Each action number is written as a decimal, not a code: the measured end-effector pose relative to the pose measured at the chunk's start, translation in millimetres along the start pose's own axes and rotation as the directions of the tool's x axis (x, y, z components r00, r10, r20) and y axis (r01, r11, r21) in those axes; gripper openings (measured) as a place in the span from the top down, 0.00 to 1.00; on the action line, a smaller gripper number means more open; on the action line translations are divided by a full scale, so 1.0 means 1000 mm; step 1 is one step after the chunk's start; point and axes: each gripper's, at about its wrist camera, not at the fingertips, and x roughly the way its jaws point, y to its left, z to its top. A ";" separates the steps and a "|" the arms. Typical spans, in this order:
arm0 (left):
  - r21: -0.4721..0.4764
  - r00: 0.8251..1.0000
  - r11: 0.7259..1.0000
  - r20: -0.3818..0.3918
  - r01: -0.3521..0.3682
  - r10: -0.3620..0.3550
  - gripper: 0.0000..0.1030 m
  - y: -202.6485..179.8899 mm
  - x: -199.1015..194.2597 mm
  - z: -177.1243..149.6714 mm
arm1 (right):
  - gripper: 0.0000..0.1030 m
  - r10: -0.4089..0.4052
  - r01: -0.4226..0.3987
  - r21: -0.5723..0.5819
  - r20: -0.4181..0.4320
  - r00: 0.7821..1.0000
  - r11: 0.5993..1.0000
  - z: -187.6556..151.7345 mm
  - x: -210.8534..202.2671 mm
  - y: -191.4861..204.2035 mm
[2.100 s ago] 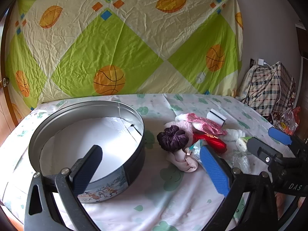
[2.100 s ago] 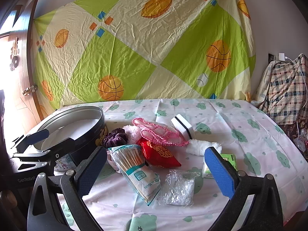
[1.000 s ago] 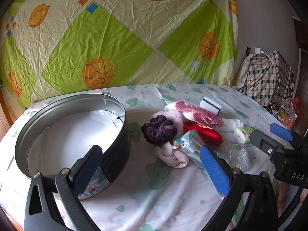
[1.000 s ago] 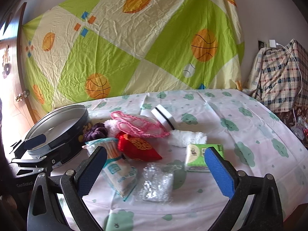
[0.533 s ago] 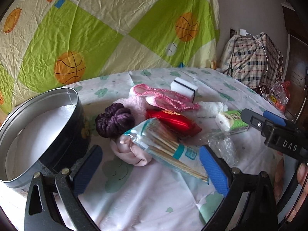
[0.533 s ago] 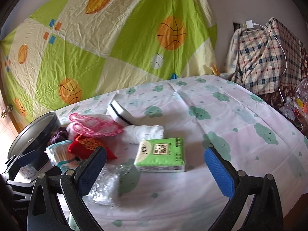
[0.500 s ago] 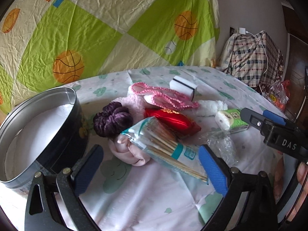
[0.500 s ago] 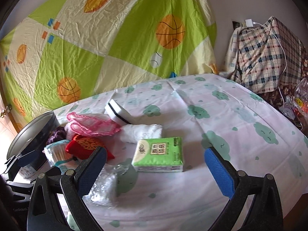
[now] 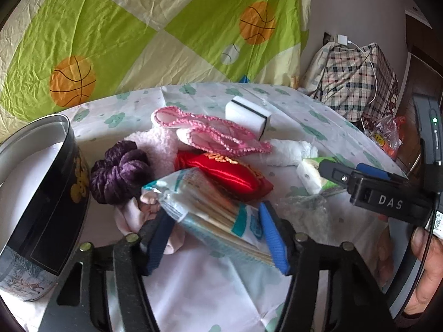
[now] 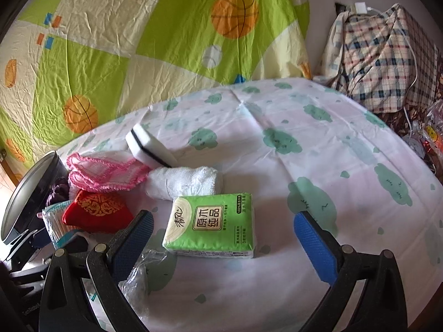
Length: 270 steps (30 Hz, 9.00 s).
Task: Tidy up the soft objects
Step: 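Grasp the cotton-swab pack with the left gripper while the right gripper grasps the green tissue pack, then lift both packs and carry them toward the round tin with both grippers, then lower both packs into the tin and open both grippers, then withdraw both grippers from the tin back toward the remaining items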
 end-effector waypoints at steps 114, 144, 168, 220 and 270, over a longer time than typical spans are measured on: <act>-0.022 0.801 0.992 0.588 -0.127 0.116 0.79 0.058 -0.117 -0.062 | 0.31 0.129 -0.032 -0.252 0.378 0.917 0.967 -0.053 -0.061 0.115; -0.062 0.754 0.979 0.629 -0.195 0.190 0.79 0.075 -0.144 -0.065 | 0.31 0.149 -0.041 -0.323 0.317 0.937 0.946 -0.054 -0.053 0.147; -0.118 0.792 0.963 0.549 -0.244 0.268 0.79 0.118 -0.157 -0.043 | 0.31 0.200 -0.029 -0.439 0.347 0.916 0.898 -0.026 -0.070 0.196; -0.242 0.952 0.930 0.066 -0.275 0.299 0.79 0.281 -0.080 0.029 | 0.31 0.281 -0.172 -0.608 0.089 0.955 0.775 0.016 0.028 0.351; -0.074 0.958 0.984 0.228 -0.160 0.173 0.15 0.099 -0.080 -0.034 | 0.14 0.100 -0.054 -0.286 0.148 0.984 0.957 -0.019 -0.032 0.110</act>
